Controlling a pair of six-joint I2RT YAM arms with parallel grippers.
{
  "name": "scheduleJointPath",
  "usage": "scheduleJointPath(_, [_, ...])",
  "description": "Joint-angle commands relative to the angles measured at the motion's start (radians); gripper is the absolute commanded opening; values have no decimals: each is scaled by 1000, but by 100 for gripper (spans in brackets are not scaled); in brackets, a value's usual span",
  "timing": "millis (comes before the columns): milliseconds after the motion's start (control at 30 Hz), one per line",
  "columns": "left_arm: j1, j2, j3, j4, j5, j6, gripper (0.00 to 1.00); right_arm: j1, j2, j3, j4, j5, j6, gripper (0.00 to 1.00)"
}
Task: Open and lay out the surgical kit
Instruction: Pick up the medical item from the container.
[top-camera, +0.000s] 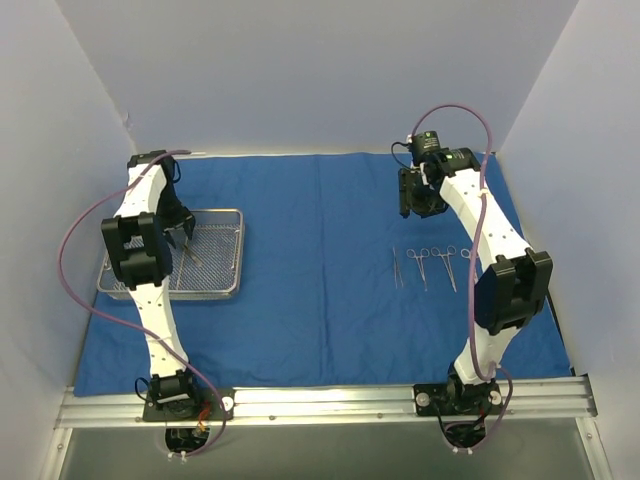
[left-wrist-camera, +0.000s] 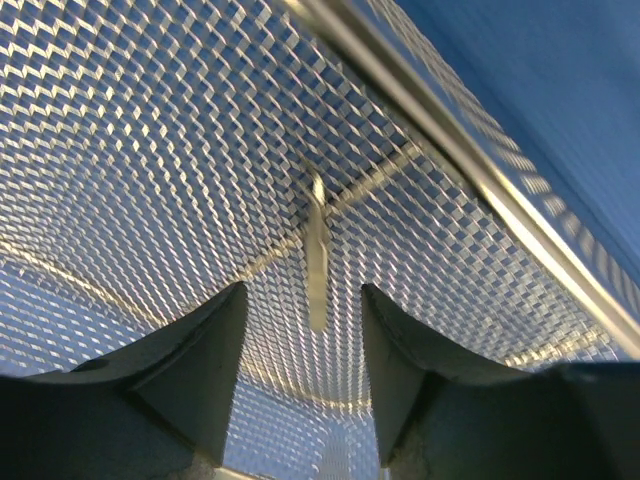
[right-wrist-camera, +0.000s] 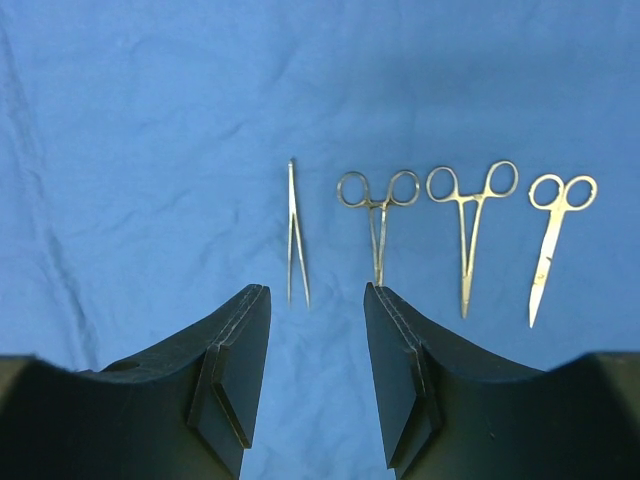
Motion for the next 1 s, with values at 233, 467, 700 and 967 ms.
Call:
scheduleJointPath(233, [17, 88, 100, -47, -5, 10, 51, -25, -61, 19, -67, 41, 9, 43])
scheduleJointPath(467, [15, 119, 100, -50, -8, 15, 39, -26, -62, 40, -87, 54, 17, 43])
scheduleJointPath(700, [15, 93, 20, -12, -10, 32, 25, -26, -70, 39, -88, 42, 21, 43])
scheduleJointPath(967, [15, -4, 9, -10, -2, 32, 2, -26, -82, 31, -77, 21, 18, 44])
